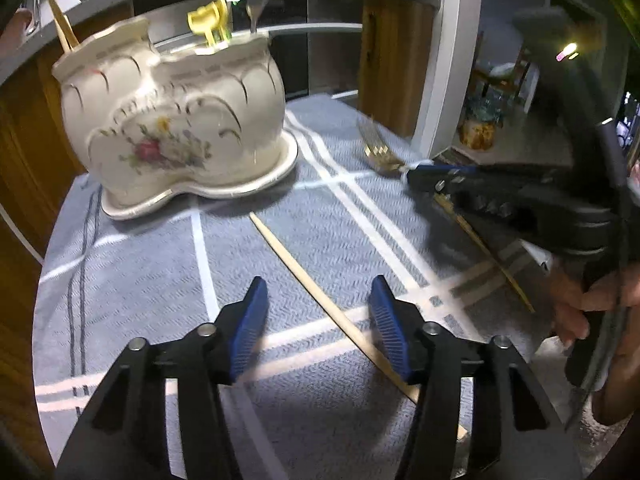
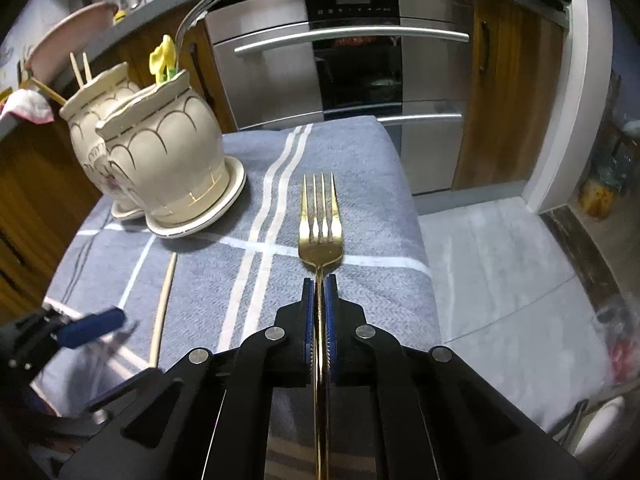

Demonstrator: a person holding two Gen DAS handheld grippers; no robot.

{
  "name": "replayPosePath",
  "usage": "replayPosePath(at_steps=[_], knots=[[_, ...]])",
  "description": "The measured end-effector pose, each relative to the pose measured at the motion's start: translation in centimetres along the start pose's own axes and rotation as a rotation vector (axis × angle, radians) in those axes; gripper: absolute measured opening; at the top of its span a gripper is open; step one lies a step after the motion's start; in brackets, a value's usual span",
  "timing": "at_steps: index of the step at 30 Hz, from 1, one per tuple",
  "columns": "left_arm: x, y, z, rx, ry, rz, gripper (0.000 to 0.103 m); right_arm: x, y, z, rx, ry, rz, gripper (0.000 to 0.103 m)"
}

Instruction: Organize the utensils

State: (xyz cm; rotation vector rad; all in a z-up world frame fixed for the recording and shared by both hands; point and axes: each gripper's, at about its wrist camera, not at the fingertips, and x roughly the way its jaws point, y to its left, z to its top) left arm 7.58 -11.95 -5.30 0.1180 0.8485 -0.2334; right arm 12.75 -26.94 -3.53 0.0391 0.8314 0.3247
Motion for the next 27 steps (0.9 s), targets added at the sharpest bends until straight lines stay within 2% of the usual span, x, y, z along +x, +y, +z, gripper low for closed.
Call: replayPosePath(at_steps=[3,5,9,10,11,16,19,21,23,25,27], knots=[[0.4,0.0,-0.1,0.005,0.013,0.012,0.043,-0.3,-0.1,-0.1,0.004,-0.008,0.010,0.006],[0.3,0.1,0.0,0.014,0.019,-0.003,0.016,-0.5,-0.1,-0.1,0.006,-0.013,0.019,0.006],[-0.2,1.2,0.1,0.017,0.036,-0.043,0.011,-1.0,-0.2,-0.1,0.011,-0.032,0.035,0.006],[-0.4,1.4,0.1,0.024,0.038,-0.041,0.008,-1.1,-0.2,-0.2,0.010,-0.035,0.038,0.006],[-0.5,1.6,0.1,0.032,0.040,-0.041,0.001,-1.2,-0.1,-0.2,0.008,-0.039,0.042,0.006],[-1.2,2.6,-0.2,0.052,0.079,-0.053,0.000,-1.7,0.5,-0.2,-0.003,-0.058,0.058,0.006],[-1.3,3.5,-0.4,0.006,0.105,-0.065,0.000,-1.8,0.8,-0.2,-0.007,-0.059,0.063,0.006],[-1.6,3.8,-0.3,-0.034,0.087,-0.094,0.001,-1.7,0.9,-0.2,-0.009,-0.059,0.063,0.006],[-1.7,3.6,-0.3,-0.051,0.083,-0.116,0.015,-1.7,0.9,-0.2,-0.008,-0.059,0.063,0.006],[-1.5,2.9,-0.5,-0.039,0.092,-0.116,0.025,-1.7,0.9,-0.3,-0.009,-0.058,0.063,0.006],[-1.2,2.2,-0.8,-0.020,0.102,-0.110,0.025,-1.7,0.8,-0.3,-0.008,-0.057,0.062,0.006]])
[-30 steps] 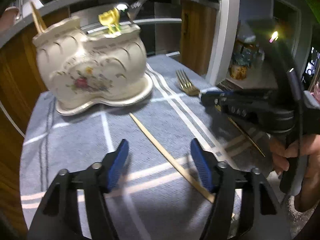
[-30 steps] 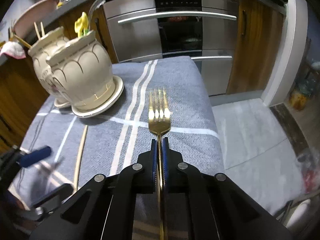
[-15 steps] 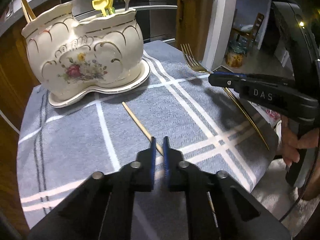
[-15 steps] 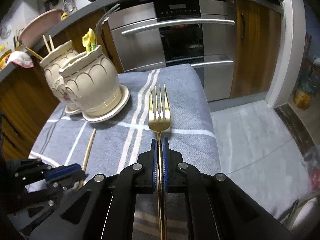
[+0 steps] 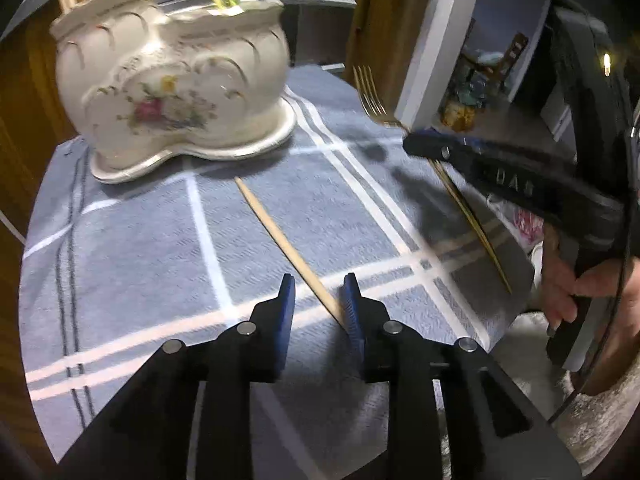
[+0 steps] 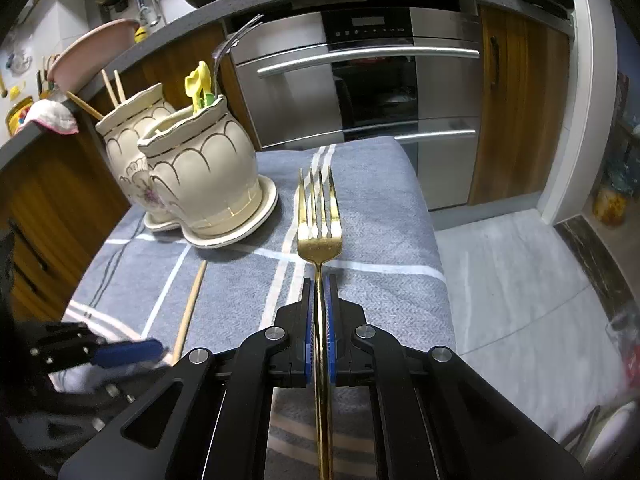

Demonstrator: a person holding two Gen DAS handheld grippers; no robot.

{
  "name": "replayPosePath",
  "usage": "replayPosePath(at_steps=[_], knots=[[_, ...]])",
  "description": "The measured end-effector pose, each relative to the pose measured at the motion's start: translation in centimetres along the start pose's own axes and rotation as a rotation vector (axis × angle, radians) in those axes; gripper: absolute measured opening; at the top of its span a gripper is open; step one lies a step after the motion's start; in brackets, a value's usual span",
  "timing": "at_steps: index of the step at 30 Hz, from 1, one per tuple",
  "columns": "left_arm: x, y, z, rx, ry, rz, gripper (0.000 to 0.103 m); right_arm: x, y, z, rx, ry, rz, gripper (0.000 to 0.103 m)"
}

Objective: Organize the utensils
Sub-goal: 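Grasp the wooden chopstick on the cloth with the left tool while the right tool holds the gold fork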

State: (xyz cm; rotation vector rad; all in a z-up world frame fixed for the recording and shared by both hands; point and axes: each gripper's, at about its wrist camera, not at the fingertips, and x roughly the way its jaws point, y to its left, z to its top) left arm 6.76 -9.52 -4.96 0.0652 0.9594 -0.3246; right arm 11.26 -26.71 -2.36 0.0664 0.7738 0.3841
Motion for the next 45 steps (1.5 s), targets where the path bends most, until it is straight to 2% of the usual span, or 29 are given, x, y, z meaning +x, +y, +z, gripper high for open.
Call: replayPosePath(at_steps=[1,3,7,10,14,21,24,27,31,33,36,40,43,45], knots=[[0.0,-0.4,-0.1,0.020,-0.002,0.020,0.025,0.0,-0.1,0.0,0.002,0.000,0.000,0.006],[0.0,-0.5,-0.1,0.039,0.001,0.030,0.013,-0.1,-0.2,0.0,0.005,-0.001,0.001,0.006],[-0.3,-0.2,-0.3,0.072,0.014,0.022,0.011,-0.2,-0.3,0.1,0.004,-0.003,0.007,0.006],[-1.4,0.1,-0.6,0.108,0.019,0.031,0.000,-0.2,-0.2,0.1,0.005,-0.004,0.011,0.006],[-2.1,1.2,-1.1,0.118,0.052,0.047,0.000,-0.5,-0.1,0.1,0.002,-0.010,0.015,0.006],[-2.3,2.2,0.0,0.020,0.000,0.042,0.003,-0.4,0.3,0.2,-0.004,-0.009,0.013,0.006],[-1.0,1.7,0.7,-0.012,0.010,0.063,0.018,-0.5,0.3,0.1,-0.008,-0.009,0.011,0.006],[0.0,1.3,1.1,-0.021,0.016,0.092,0.025,-0.6,0.3,0.1,-0.010,-0.015,0.011,0.006],[0.9,1.0,1.5,-0.007,0.001,0.144,0.025,-1.3,0.3,0.3,-0.016,-0.050,0.022,0.006],[1.0,0.9,1.7,0.009,-0.010,0.149,0.013,-2.0,0.5,0.4,-0.018,-0.082,0.032,0.006],[0.9,0.5,1.7,0.036,-0.016,0.144,0.008,-3.4,0.8,0.5,-0.029,-0.146,0.059,0.006],[0.0,0.7,1.0,0.067,-0.039,0.091,0.006,-5.1,1.5,0.7,-0.051,-0.221,0.086,0.006],[-1.5,1.2,0.3,0.095,-0.098,0.046,0.006,-6.0,2.3,0.8,-0.074,-0.271,0.092,0.006],[-3.0,1.4,-0.1,0.125,-0.170,0.015,0.006,-6.7,2.9,0.8,-0.090,-0.311,0.095,0.006]])
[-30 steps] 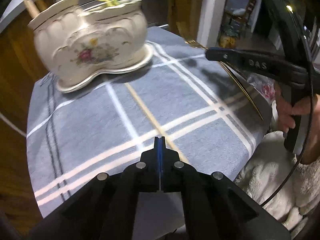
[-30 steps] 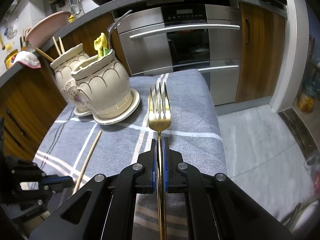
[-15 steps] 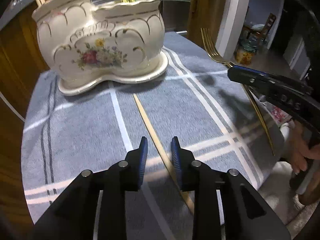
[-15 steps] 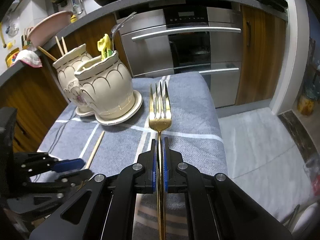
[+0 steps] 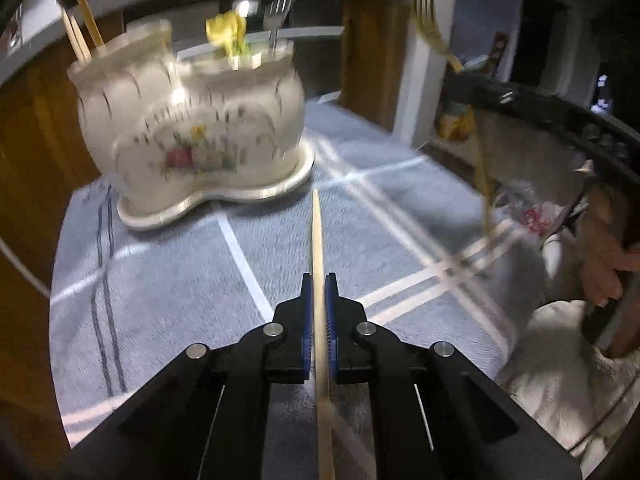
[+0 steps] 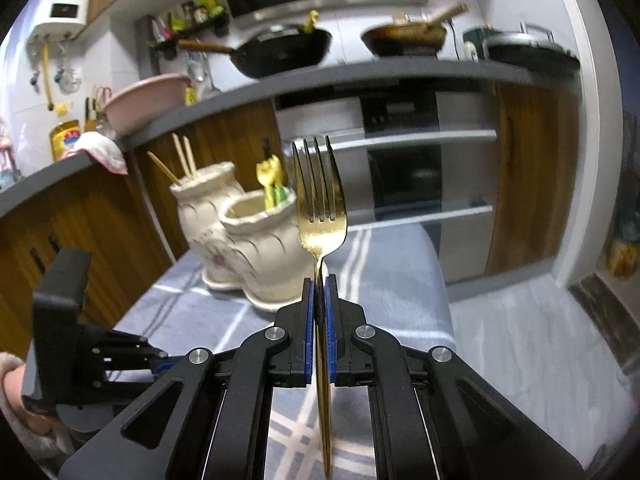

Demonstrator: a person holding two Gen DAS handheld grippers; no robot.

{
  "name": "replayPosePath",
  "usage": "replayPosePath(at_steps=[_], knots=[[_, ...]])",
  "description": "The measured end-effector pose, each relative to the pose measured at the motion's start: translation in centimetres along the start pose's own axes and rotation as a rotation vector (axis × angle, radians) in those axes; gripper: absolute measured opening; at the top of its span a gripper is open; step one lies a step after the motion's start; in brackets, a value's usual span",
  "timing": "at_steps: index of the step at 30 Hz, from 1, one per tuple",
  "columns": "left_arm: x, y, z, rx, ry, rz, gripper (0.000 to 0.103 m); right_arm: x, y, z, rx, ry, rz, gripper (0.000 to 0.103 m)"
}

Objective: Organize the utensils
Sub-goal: 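Grasp the wooden chopstick on the cloth with the left tool while the right tool holds the gold fork, then lift the chopstick over the larger pot while the right tool carries the gold fork to the smaller pot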

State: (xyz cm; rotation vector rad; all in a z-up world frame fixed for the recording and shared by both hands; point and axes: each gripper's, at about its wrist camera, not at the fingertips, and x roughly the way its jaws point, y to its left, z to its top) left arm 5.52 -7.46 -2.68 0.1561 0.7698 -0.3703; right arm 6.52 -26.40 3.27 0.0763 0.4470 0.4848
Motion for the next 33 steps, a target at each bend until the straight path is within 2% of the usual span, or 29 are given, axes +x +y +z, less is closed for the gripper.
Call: replayPosePath(at_steps=[5,10,16,20,24,33], knots=[[-3.5,1.5,0.3,0.013,-0.162,-0.021,0.006,-1.2,1.7,0.6,-0.039,-0.094,-0.005,0.006],[-7.1,3.1,0.2,0.020,-0.344,-0.006,0.006,-1.9,3.9,1.2,-0.117,-0.199,-0.044,0.006],[-10.0,6.4,0.4,-0.022,-0.527,0.007,0.006,-1.8,5.7,2.9,-0.149,-0.239,-0.042,0.006],[-11.4,8.5,2.0,-0.039,-0.603,0.021,0.006,-1.3,6.1,4.8,-0.123,-0.242,-0.008,0.006],[-11.9,10.7,3.9,-0.065,-0.668,0.039,0.006,-0.9,6.7,7.0,-0.121,-0.284,0.003,0.006],[-10.9,15.2,9.4,-0.167,-0.770,-0.013,0.006,1.0,7.1,11.3,-0.095,-0.381,0.022,0.006]])
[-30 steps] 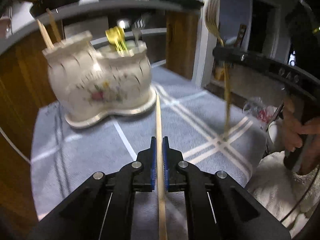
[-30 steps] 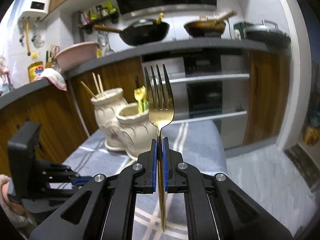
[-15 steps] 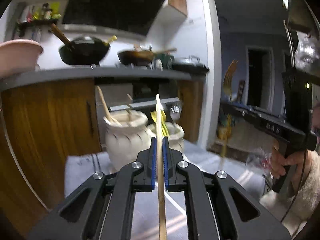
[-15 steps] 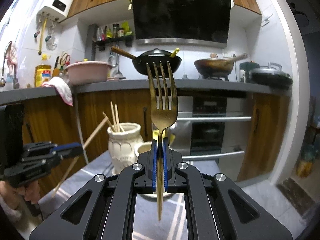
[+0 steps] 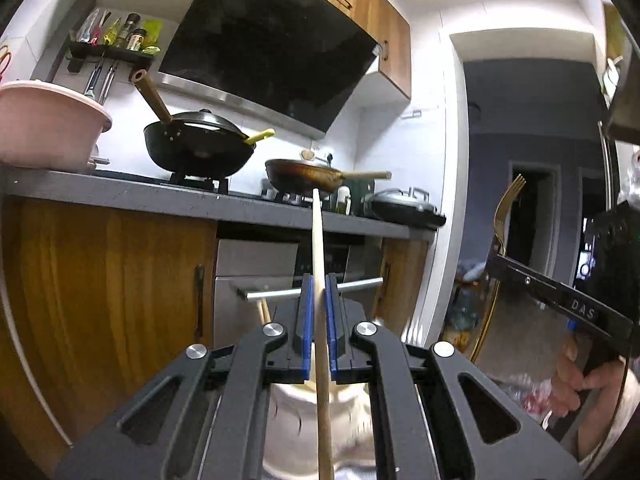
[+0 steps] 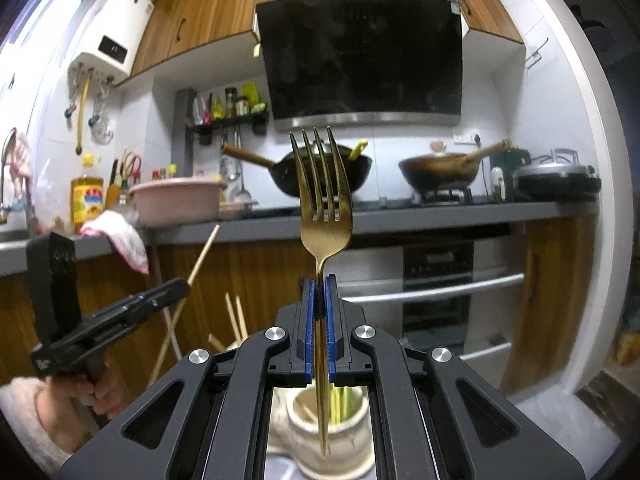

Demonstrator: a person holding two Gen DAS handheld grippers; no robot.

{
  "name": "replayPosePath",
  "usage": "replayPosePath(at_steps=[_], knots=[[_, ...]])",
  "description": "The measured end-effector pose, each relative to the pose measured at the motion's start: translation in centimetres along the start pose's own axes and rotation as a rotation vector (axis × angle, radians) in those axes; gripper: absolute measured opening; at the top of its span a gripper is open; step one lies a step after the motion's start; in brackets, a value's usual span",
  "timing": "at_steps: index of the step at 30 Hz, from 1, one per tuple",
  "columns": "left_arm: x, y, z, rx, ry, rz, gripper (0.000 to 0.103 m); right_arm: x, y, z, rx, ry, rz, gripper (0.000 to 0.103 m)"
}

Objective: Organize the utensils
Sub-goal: 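Lift the chopstick over the larger pot while the right tool carries the gold fork to the smaller pot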

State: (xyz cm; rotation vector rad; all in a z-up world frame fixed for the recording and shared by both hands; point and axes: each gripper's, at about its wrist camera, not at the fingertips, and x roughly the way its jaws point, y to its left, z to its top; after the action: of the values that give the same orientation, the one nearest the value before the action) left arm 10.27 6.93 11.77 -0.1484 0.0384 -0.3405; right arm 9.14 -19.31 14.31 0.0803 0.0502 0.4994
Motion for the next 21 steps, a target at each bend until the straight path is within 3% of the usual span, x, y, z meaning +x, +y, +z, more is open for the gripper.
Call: replayPosePath(at_steps=[9,21], knots=[[4.4,0.0,1.5,0.006,-0.066,0.035,0.006,3.6,-0.8,-0.6,0.035,0.006,0.006,0.006],[7.5,0.5,-0.3,-0.021,-0.106,0.051,0.006,5.7,-1.5,-3.2,0.044,0.067,0.013,0.006]])
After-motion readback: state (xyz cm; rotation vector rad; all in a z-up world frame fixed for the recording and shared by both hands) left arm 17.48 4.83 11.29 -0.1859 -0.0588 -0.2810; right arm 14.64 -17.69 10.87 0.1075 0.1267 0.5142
